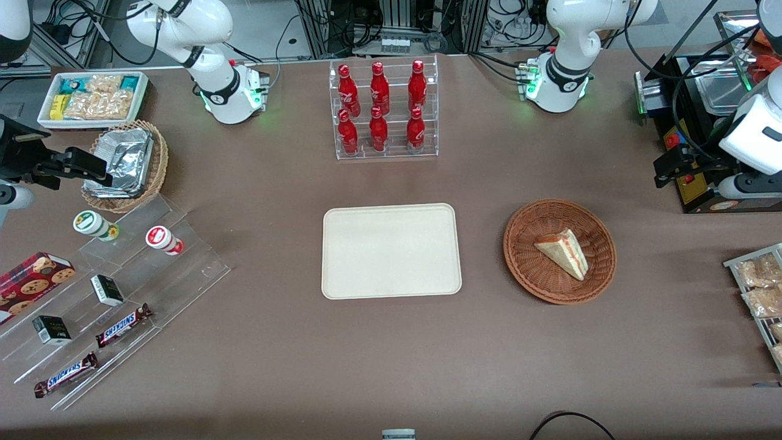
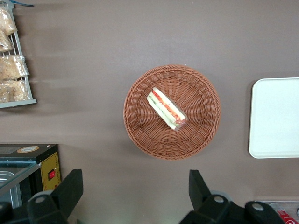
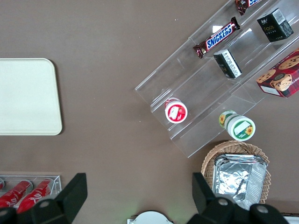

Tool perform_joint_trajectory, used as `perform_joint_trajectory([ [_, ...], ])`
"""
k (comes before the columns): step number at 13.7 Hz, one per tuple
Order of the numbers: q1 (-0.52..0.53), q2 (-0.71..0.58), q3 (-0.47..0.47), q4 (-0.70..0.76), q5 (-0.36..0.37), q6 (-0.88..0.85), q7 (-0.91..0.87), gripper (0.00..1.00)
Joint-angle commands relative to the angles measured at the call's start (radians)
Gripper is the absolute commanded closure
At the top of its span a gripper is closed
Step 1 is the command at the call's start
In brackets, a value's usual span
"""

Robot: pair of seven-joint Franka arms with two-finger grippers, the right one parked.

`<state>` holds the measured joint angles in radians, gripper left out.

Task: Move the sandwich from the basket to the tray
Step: 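Move the left gripper over the wrapped sandwich in the wicker basket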

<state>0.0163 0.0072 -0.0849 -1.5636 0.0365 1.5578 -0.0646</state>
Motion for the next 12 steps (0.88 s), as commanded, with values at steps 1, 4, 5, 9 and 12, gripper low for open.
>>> perform_joint_trajectory([
  [1,0.001,0.005,-0.006,0.013,0.011,-0.012,0.012,0.0],
  [4,0.002,0.008,-0.006,0.011,0.008,-0.016,0.009,0.0],
  [5,0.002,0.01,-0.007,0.01,0.006,-0.018,0.008,0.0],
  [9,0.004,0.017,-0.006,-0.109,-0.02,0.057,-0.009,0.0],
  [12,-0.001,0.01,-0.01,-0.29,-0.018,0.253,-0.188,0.0],
])
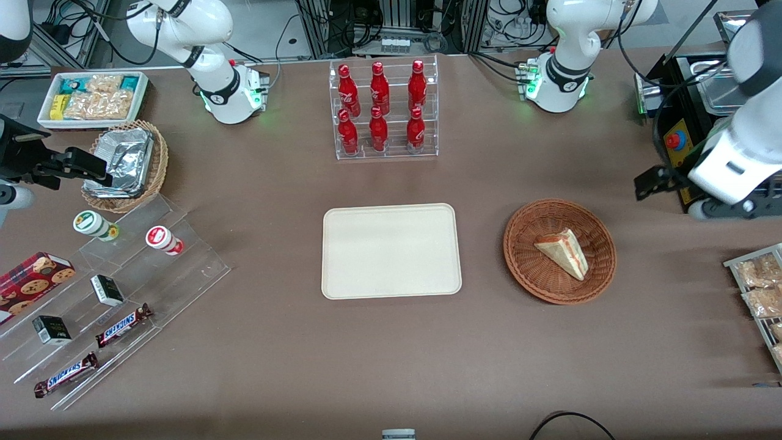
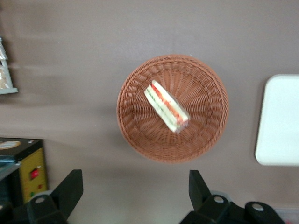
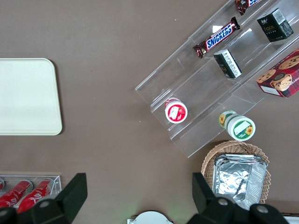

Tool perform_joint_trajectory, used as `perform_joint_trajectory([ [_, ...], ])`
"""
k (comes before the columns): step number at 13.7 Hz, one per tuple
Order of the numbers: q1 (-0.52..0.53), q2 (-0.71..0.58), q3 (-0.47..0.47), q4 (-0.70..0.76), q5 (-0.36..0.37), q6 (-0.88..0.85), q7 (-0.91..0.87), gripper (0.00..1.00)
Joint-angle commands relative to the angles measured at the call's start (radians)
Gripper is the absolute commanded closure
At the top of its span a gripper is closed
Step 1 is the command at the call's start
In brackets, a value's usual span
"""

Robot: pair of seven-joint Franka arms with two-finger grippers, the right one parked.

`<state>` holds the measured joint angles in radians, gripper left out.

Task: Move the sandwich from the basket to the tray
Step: 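Move the left gripper over the wrapped sandwich in the wicker basket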

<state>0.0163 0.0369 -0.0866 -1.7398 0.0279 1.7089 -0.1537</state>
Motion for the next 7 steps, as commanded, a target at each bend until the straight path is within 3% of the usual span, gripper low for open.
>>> perform_joint_trajectory([
  [1,0.001,-0.023,-0.018,-0.171,-0.01,0.162,-0.146,0.0],
  [7,-0.001,-0.022,-0.097,-0.473,-0.01,0.63,-0.761,0.0],
])
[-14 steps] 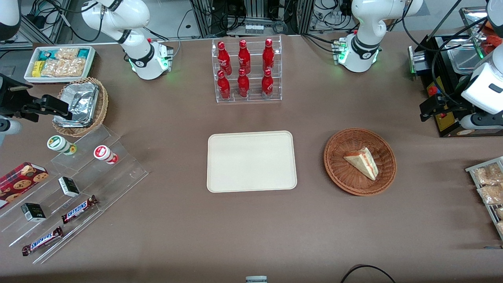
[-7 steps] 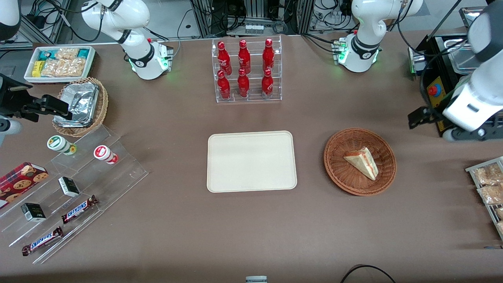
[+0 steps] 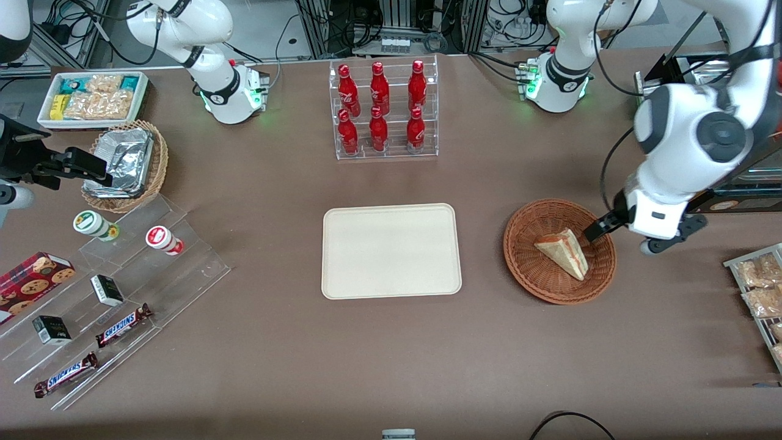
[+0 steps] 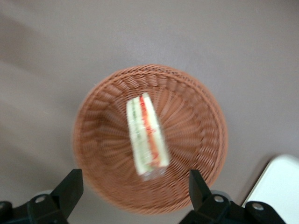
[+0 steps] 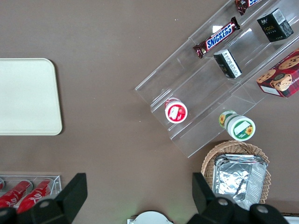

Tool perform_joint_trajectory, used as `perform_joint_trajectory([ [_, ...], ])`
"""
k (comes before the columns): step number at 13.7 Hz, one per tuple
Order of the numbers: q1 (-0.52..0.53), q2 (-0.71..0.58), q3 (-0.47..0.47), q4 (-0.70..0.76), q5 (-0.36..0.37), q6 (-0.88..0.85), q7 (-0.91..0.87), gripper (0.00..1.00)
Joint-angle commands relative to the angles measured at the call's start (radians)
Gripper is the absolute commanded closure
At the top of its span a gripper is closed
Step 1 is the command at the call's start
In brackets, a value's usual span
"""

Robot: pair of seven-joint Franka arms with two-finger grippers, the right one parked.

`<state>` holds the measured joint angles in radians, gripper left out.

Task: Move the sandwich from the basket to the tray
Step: 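Lower the open left gripper around the sandwich and close it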

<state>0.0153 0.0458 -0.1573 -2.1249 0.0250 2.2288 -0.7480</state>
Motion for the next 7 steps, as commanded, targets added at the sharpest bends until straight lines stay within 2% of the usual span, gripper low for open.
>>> perform_joint_trajectory([
  [1,0.0,-0.014,-0.036,-0.099,-0.007,0.144,-0.218,0.0],
  [7,0.0,0.098,-0.05,-0.125,0.003,0.215,-0.232,0.0],
])
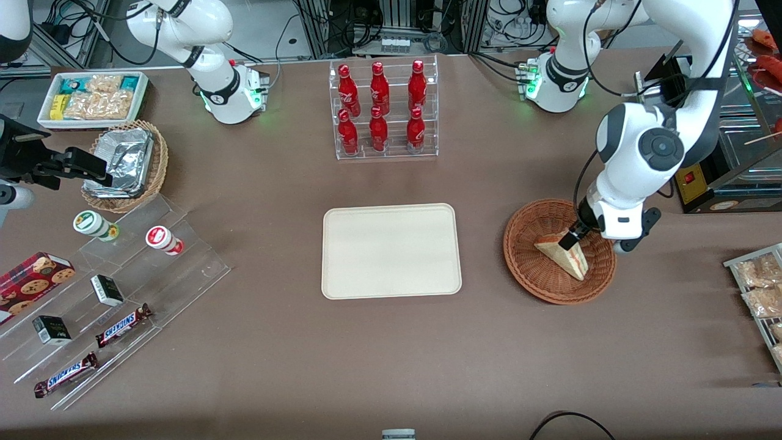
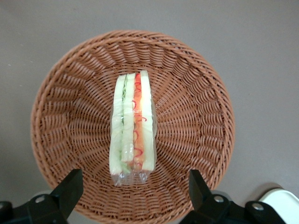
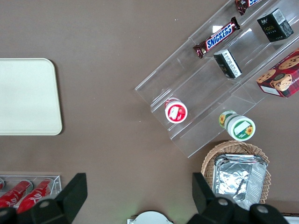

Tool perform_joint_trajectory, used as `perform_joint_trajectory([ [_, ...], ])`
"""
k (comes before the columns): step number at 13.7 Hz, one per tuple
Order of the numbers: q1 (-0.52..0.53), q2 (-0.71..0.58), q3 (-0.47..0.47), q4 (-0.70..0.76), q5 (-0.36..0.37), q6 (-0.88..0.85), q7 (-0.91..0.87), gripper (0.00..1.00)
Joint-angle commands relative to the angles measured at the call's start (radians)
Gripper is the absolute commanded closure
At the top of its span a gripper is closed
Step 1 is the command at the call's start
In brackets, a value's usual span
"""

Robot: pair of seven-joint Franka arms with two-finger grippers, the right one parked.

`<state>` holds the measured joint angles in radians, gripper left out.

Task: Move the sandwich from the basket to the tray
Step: 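Lower the open left gripper around the sandwich and close it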

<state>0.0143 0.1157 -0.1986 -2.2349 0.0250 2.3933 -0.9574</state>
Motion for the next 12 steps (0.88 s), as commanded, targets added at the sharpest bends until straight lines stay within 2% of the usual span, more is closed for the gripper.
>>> perform_joint_trajectory([
  [1,0.001,0.042,-0.007,-0.02,0.006,0.059,-0.021,0.0],
  [6,0.006,0.107,-0.007,-0.017,0.012,0.112,-0.017,0.0],
  [8,0.006,0.113,-0.005,-0.012,0.015,0.113,-0.015,0.1],
  [9,0.006,0.114,-0.005,-0.012,0.015,0.116,-0.015,0.2],
  [10,0.006,0.125,-0.005,-0.011,0.023,0.118,-0.015,0.45],
  [11,0.006,0.134,-0.004,-0.011,0.048,0.118,-0.015,0.76],
  [12,0.006,0.136,-0.004,-0.009,0.061,0.116,-0.015,1.0],
])
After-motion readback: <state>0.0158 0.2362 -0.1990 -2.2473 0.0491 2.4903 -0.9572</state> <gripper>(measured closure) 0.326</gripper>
